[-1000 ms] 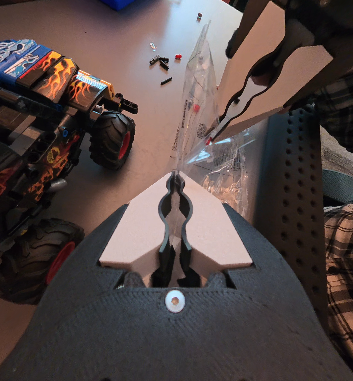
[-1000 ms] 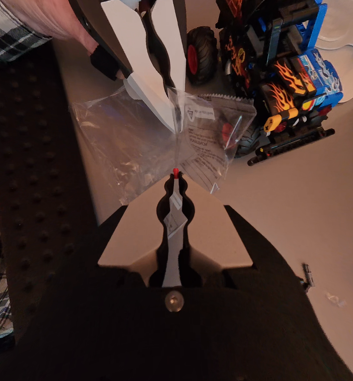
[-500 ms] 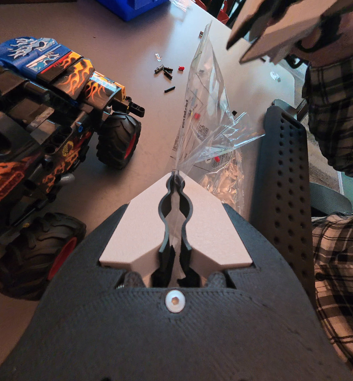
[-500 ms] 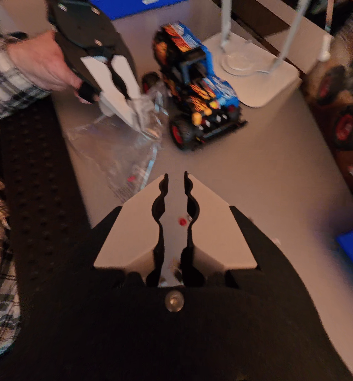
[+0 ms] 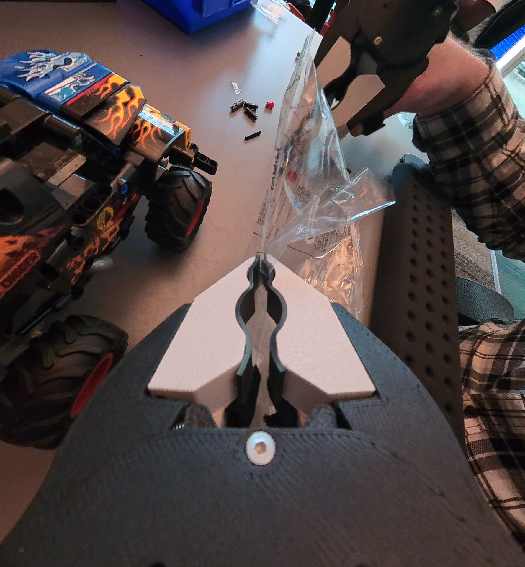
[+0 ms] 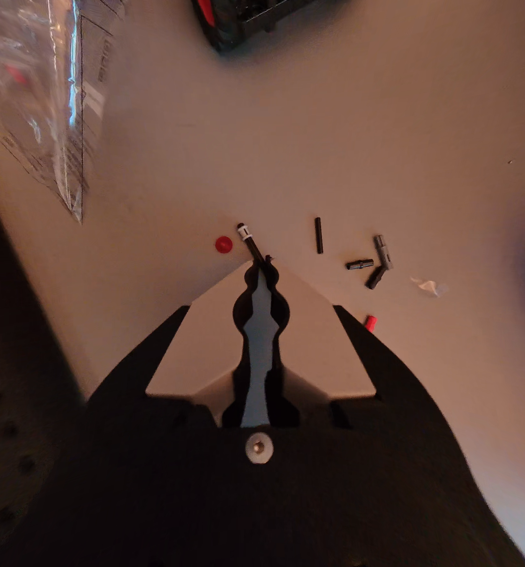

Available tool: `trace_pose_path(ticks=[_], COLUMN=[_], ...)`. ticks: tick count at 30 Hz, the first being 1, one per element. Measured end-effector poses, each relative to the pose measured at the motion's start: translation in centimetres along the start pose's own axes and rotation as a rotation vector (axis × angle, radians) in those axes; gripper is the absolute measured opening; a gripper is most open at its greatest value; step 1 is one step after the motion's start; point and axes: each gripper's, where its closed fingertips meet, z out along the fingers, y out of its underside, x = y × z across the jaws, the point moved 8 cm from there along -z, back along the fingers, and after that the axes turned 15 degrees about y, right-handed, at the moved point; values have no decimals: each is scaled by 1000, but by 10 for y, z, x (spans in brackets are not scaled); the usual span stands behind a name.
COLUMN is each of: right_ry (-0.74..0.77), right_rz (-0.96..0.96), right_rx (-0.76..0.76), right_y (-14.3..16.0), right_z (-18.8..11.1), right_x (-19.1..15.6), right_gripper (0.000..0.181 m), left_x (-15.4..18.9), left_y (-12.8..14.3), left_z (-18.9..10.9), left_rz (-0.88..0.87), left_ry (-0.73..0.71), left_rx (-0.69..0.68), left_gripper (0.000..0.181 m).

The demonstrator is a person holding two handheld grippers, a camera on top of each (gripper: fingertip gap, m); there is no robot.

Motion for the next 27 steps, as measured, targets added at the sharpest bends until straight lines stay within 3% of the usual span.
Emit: trace_pose_path(ticks=[3, 8, 11, 13, 16, 20, 27], right_ry=[11, 79, 141, 129, 57, 86, 123], right_rz=[14, -51, -116, -78, 36, 99, 152], right_rx=[40, 213, 233, 168, 25, -70, -87], right_y=[-4, -39, -53, -46, -29, -16, -5], right_z=[-9, -59, -75, -66, -40, -17, -5], right_x=[1, -19, -32, -27, -24, -34, -38], right_gripper=[0, 0, 0, 0, 21, 27, 4], left_x=[-1, -2, -2, -1, -1, -1, 0], left_y=[0, 1, 0, 1, 0, 1, 1], left_z=[-1, 1, 2, 1, 0, -1, 0], left_rz=[-2, -10, -11, -12, -12, -15, -15], left_ry=[-1, -2, -1, -1, -5, -7, -7], left_rx=[1, -4, -7, -6, -1, 0, -4], left_gripper=[0, 0, 0, 0, 0, 0, 0])
